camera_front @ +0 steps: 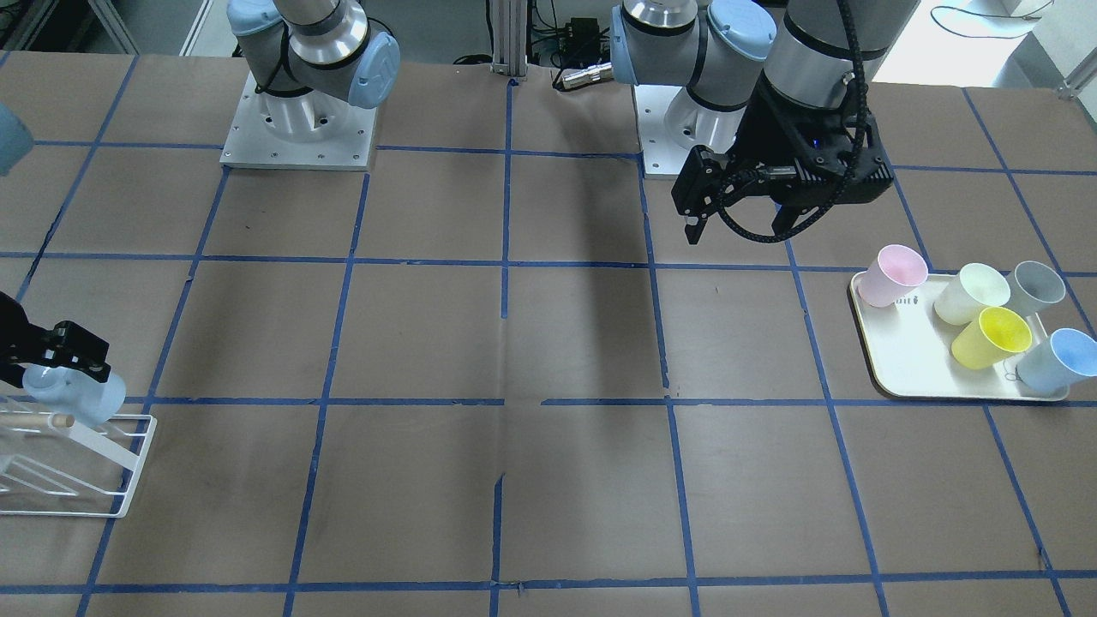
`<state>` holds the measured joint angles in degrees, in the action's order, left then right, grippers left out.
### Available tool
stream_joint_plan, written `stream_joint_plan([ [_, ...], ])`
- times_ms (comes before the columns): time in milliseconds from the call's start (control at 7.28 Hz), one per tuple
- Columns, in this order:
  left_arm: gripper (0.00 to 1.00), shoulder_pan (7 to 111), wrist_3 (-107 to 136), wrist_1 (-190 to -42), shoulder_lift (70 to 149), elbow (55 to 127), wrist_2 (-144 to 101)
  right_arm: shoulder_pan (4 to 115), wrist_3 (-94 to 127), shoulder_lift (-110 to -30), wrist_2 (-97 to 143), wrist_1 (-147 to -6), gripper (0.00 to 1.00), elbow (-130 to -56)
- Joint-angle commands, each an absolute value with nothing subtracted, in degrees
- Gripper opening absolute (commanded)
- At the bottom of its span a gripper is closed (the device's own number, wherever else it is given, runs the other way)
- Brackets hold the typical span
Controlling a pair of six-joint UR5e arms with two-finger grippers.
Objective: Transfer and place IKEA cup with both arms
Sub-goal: 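Lower the right gripper and close it on the light blue cup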
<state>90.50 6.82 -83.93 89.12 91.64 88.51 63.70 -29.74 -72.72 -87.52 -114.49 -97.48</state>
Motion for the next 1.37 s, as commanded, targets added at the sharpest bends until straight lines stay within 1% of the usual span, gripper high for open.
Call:
stream_joint_plan([
  [0,1.0,90.53,6.77,-83.94,89.12,91.58,88.51,63.72,-29.71,-72.34,-87.54,-114.52,1.0,-97.38],
  [137,1.0,90.44,6.77,-83.94,89.12,91.58,88.51,63.72,-29.53,-72.33,-87.54,-114.52,0.95,-97.3],
  [275,1.0,90.44,6.77,-83.94,89.12,91.58,88.42,63.72,-29.62,-72.33,-87.54,-114.52,0.84,-97.38],
  [824,1.0,90.44,6.85,-83.94,89.12,91.58,88.51,63.72,-29.62,-71.98,-87.71,-116.37,0.84,-97.56],
  [962,1.0,90.44,6.86,-83.94,89.12,91.58,88.51,63.72,-29.62,-72.07,-87.8,-116.37,0.73,-97.47],
  [1099,1.0,90.44,6.77,-83.94,89.12,91.58,88.51,63.72,-29.62,-72.16,-87.98,-116.28,0.51,-97.3],
  [1237,1.0,90.44,6.77,-83.94,89.12,91.58,88.51,63.72,-29.62,-72.33,-87.98,-116.02,0.41,-97.12],
])
